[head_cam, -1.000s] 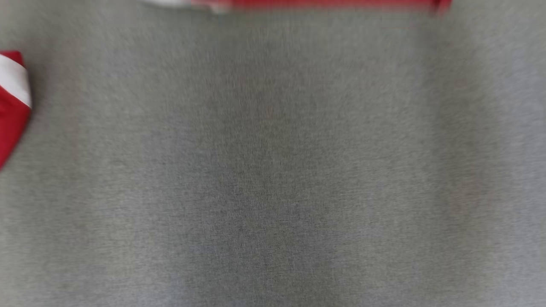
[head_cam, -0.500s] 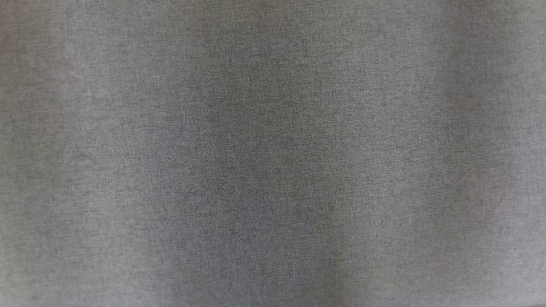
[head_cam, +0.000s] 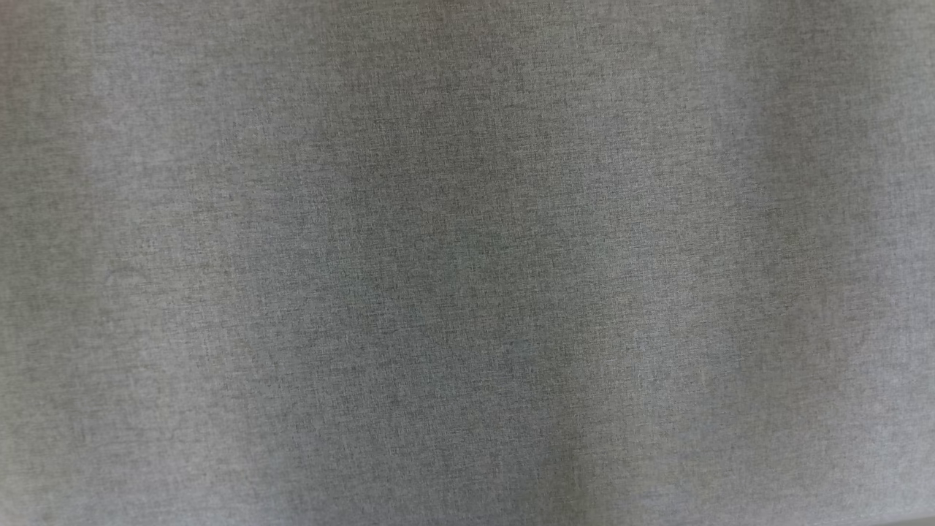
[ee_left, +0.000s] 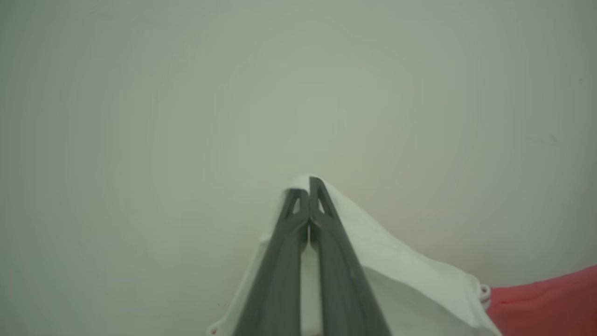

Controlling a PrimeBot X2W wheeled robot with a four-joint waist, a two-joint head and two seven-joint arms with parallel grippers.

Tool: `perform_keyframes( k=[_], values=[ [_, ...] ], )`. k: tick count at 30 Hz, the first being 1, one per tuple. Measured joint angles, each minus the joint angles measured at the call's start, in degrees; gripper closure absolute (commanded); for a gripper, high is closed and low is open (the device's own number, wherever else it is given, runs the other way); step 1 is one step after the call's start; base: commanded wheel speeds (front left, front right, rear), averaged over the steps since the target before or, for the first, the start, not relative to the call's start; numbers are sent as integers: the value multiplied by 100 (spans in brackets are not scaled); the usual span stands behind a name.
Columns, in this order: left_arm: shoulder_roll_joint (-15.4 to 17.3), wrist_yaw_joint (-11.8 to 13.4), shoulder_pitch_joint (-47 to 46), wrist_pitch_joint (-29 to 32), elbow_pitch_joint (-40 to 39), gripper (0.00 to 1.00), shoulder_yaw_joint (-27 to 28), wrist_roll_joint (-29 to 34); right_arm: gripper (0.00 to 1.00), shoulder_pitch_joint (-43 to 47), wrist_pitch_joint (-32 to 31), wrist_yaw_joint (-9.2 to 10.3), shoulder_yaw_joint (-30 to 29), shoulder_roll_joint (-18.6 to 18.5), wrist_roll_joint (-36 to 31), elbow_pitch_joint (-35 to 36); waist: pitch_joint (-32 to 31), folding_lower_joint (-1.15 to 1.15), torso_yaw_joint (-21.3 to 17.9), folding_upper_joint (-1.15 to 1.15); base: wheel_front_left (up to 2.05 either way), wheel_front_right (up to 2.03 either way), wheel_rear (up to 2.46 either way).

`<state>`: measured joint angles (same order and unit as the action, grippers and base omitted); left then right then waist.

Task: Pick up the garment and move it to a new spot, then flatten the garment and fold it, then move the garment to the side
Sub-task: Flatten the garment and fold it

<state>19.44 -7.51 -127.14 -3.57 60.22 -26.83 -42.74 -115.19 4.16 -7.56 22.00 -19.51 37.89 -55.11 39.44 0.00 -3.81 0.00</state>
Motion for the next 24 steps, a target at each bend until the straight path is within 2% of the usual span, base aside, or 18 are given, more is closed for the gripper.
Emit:
perform_keyframes(
  k=[18, 24],
  values=[
    [54, 1, -122, -434, 126, 100, -655, -427, 100, -125, 325, 0, 816, -66, 458, -243, 10, 0, 31, 0, 0, 0, 0],
    [269, 0, 709, -579, -424, 100, -879, -979, 100, 563, 511, 0, 1230, -104, 895, 56, -233, 0, 15, 0, 0, 0, 0]
  ],
)
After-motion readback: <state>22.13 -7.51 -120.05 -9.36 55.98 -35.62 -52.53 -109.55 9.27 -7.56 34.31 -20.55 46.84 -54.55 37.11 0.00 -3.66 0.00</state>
